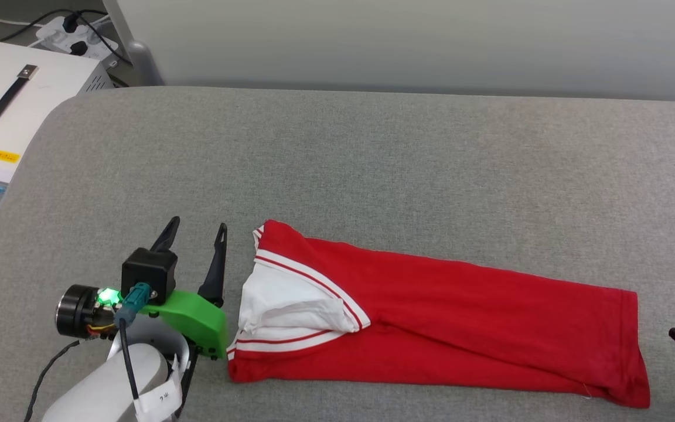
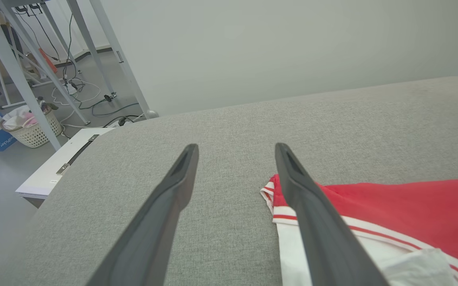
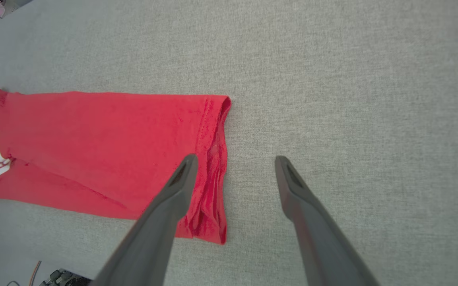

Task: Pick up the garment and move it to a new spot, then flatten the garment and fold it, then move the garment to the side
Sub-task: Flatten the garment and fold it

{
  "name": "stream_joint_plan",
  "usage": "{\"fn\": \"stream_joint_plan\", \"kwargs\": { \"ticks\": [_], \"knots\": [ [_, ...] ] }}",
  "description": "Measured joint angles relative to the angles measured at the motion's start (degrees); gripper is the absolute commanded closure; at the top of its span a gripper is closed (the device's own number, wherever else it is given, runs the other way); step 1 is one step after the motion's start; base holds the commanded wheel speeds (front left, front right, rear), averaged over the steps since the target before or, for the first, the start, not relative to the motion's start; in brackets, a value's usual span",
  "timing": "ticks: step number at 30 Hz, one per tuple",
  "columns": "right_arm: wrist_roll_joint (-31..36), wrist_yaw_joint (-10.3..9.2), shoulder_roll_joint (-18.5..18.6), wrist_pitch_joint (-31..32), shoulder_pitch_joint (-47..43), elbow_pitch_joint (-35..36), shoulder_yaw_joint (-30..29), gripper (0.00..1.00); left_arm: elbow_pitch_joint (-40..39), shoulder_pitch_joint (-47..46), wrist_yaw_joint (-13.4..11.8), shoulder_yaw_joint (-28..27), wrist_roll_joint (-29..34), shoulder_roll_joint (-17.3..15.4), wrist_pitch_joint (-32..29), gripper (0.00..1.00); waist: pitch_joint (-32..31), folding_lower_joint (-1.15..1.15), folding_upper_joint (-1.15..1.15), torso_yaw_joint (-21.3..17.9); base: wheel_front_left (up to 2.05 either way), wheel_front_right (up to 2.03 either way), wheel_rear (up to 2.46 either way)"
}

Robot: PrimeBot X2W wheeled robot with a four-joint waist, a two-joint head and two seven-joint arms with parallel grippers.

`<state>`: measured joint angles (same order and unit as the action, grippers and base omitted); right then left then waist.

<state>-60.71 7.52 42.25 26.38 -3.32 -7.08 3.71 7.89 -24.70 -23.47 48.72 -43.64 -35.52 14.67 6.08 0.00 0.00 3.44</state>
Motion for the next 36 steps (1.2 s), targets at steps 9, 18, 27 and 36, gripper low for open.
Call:
{"fn": "stream_joint_plan", "kwargs": {
  "ticks": [9,18,27,36],
  "knots": [
    [-0.1,0.0,-4.4,2.0,5.2,-7.1,5.4,0.0,-0.7,7.4,1.4,-11.8,12.5,6.8,0.0,0.0,2.9,0.0,0.0,1.8,0.0,0.0,0.0],
    [0.0,0.0,-5.4,2.0,10.3,-11.2,11.8,0.0,-3.2,13.7,5.9,-23.9,23.1,14.9,0.0,0.0,4.3,0.0,0.0,3.0,0.0,0.0,0.0],
    [0.7,-0.01,-5.8,-1.1,12.7,-14.2,15.5,1.0,-2.6,16.9,10.7,-30.2,29.2,20.6,0.0,0.0,3.7,0.0,0.0,3.3,0.0,0.0,0.0],
    [-0.9,0.03,-4.4,-3.5,13.1,-15.9,16.1,1.0,-2.2,18.9,14.4,-34.4,33.7,23.4,0.0,0.0,2.0,0.0,0.0,2.8,0.0,0.0,0.0]
  ]
}}
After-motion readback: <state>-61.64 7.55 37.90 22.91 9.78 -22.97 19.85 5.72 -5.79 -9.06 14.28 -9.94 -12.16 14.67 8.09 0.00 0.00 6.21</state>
